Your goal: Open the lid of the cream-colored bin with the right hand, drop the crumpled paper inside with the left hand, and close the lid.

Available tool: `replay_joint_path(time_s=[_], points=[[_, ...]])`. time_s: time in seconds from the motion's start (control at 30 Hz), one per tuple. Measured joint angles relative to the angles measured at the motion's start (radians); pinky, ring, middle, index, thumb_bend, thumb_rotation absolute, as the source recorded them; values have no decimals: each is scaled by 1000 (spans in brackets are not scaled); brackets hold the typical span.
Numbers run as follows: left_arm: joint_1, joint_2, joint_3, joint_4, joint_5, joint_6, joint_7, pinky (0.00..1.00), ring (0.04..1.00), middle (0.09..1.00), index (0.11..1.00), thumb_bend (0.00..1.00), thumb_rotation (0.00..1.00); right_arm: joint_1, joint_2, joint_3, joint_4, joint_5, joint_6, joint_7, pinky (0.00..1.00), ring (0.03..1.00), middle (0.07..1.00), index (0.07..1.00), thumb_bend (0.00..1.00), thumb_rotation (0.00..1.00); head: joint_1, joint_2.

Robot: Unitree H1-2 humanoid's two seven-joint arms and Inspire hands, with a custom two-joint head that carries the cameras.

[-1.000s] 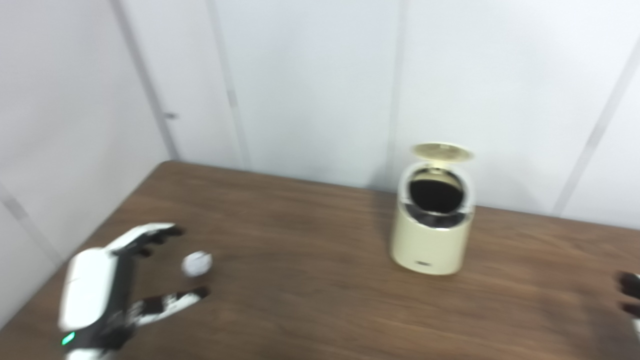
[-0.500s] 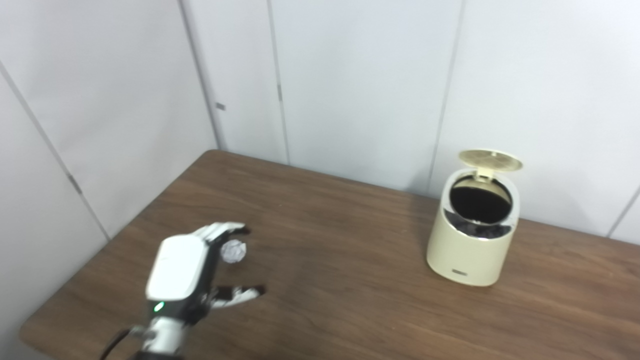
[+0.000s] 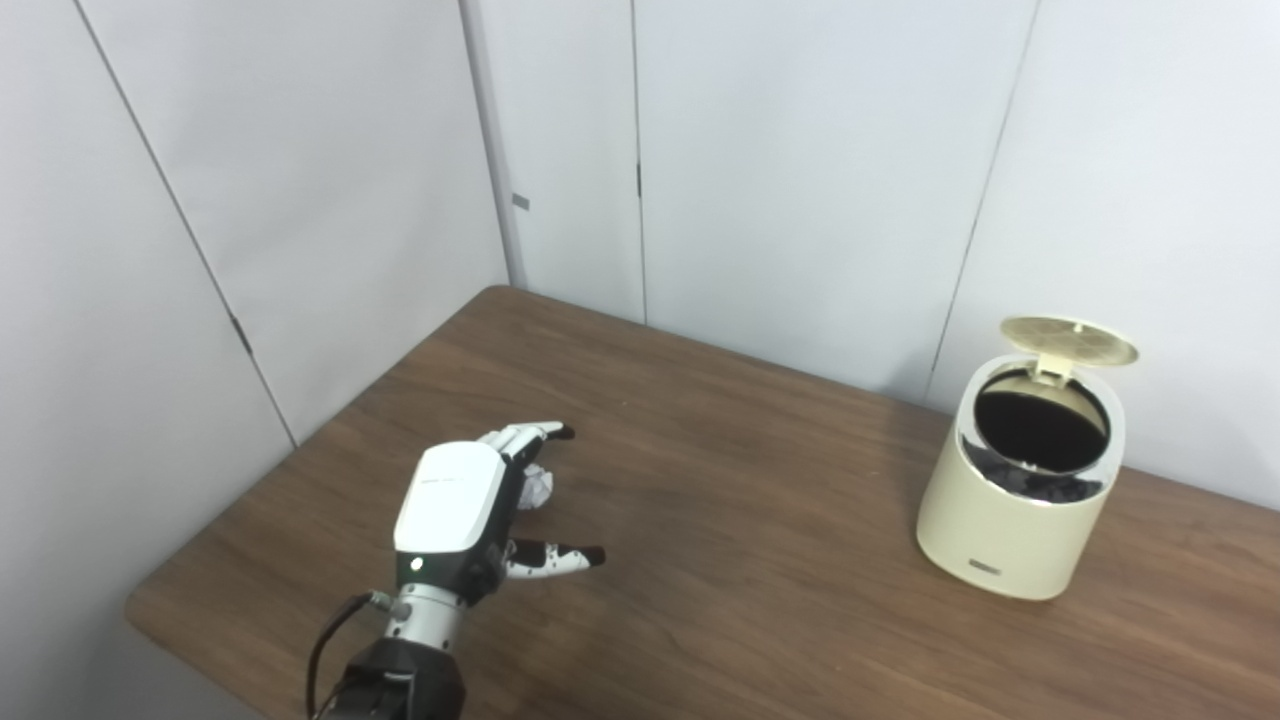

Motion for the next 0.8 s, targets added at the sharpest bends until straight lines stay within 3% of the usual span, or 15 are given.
replay_joint_path(time_s=[0.27, 0.47, 0.8], points=[[-22, 30, -1, 10, -1, 51, -5, 598, 723, 788, 796, 1000, 328, -7, -1, 0, 13, 11, -1, 1, 542, 692, 714, 682, 523, 856, 12, -3], [-30, 46, -2, 66, -2, 61, 21, 557, 690, 764, 777, 1000, 272, -10, -3, 1, 20, 22, -1, 7, 531, 683, 710, 681, 511, 878, 12, -8], [-83, 103, -17, 204, -23, 87, 38, 578, 702, 758, 749, 1000, 235, -18, -6, 3, 32, 24, -1, 13, 533, 678, 703, 672, 521, 842, 17, -8]])
